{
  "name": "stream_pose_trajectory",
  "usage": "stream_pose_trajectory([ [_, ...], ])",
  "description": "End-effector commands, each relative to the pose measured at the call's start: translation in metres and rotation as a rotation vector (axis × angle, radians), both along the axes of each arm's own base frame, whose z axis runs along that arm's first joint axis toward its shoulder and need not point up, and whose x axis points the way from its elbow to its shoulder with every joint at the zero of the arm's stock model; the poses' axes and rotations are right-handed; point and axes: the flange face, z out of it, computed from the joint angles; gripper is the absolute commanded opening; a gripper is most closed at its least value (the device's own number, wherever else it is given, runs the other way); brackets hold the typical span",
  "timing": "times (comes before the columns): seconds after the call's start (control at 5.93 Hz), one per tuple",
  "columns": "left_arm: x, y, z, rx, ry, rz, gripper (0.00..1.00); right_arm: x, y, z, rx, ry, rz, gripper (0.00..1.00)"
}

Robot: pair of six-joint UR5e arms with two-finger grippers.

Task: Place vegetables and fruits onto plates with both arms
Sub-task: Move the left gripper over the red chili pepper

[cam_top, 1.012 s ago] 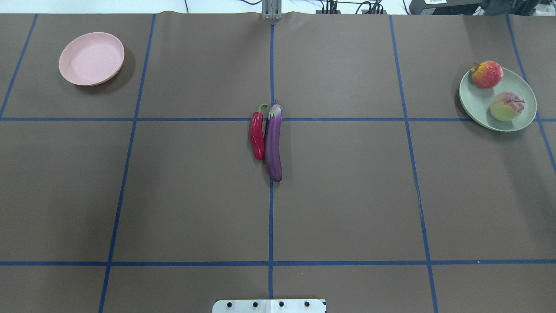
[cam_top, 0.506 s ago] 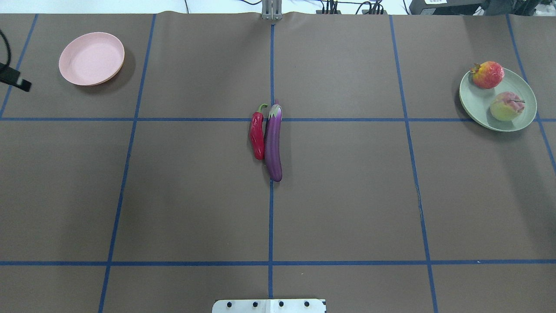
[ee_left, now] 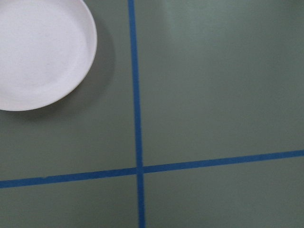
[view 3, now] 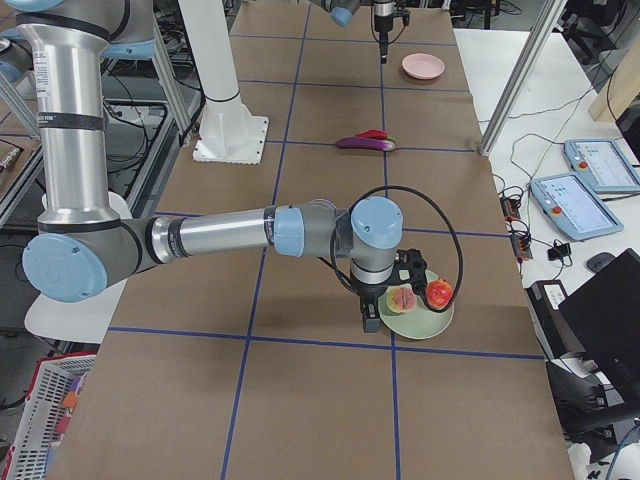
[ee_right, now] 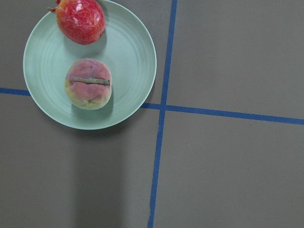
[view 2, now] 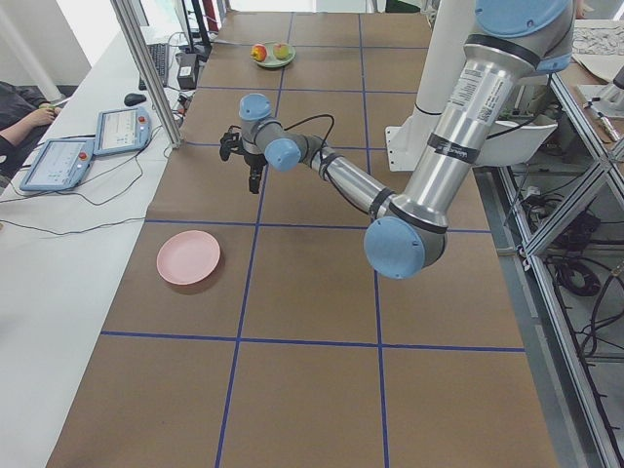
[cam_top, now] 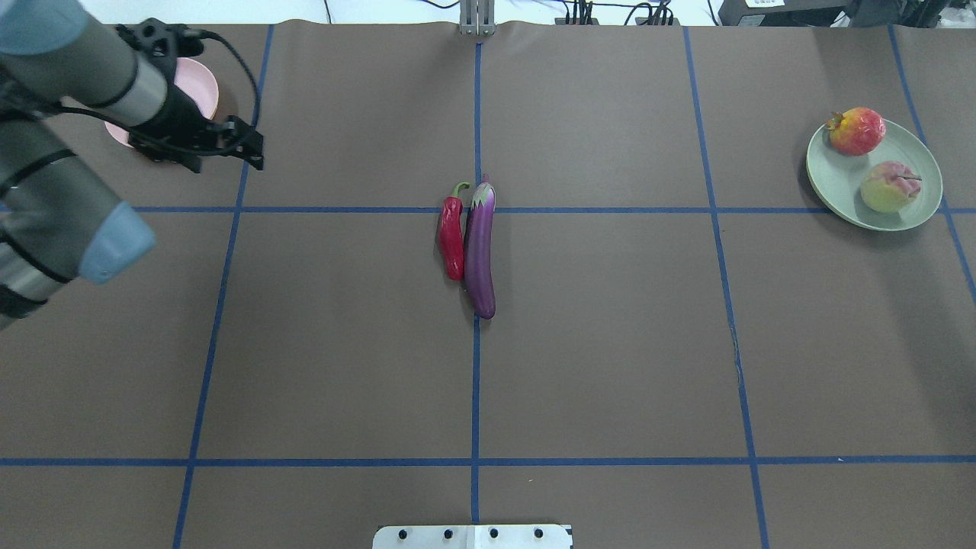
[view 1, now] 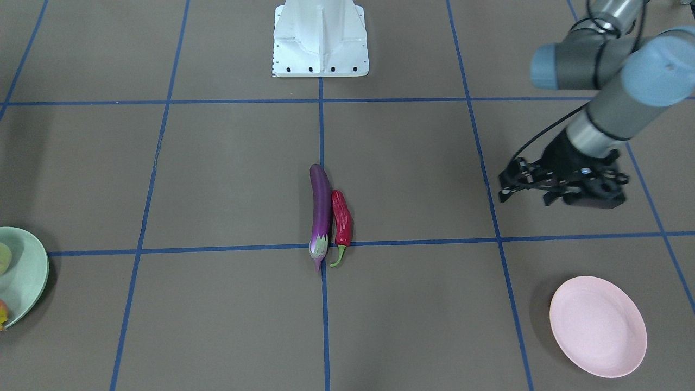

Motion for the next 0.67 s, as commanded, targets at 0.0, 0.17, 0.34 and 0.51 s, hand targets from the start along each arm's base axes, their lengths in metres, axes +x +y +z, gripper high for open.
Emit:
stream_pose_trajectory([
  [0.0,0.151,-0.002,-0.071,-0.100,-0.009,-0.002,1.00,0.000,-0.001,-0.001,0.002,0.001,0.000,1.00],
  [0.17,0.190,-0.003,-0.091,-0.097,-0.029,0.000,1.00,0.000,-0.001,-0.001,0.001,0.001,0.001,1.00],
  [0.34,0.206,-0.004,-0.090,-0.106,-0.045,0.008,1.00,0.000,-0.002,-0.002,0.002,0.000,0.001,1.00],
  [0.51,0.216,0.002,-0.093,-0.096,-0.053,0.007,1.00,0.000,-0.002,-0.002,0.002,0.000,0.001,1.00],
])
